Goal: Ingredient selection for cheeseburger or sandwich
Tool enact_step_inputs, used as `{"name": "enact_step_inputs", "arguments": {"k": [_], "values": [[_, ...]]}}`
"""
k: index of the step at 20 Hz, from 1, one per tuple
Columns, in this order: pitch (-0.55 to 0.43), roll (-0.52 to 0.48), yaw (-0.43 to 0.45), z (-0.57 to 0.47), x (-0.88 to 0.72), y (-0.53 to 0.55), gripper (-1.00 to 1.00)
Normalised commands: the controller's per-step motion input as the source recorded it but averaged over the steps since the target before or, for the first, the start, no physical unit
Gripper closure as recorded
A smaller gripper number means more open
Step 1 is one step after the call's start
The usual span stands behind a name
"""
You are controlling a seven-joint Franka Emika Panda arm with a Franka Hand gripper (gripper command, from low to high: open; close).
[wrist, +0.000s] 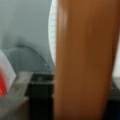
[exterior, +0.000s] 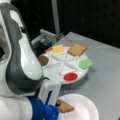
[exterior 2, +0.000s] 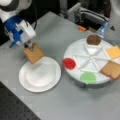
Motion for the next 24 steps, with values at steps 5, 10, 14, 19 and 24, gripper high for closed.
{"name": "enact_step_inputs", "arguments": {"k": [5,10,14,19,24], "values": [[-0.004,0.227,0.069,-0.11,0.44,-0.12,1.00],[-0.023,0.248,0.060,-0.08,0.40,-0.17,1.00],[-0.052,0.226,0.072,-0.10,0.41,-0.18,1.00],[-0.051,0.207,0.093,-0.09,0.41,-0.15,1.00],[-0.052,0.211,0.093,-0.05,0.35,-0.15,1.00]]}}
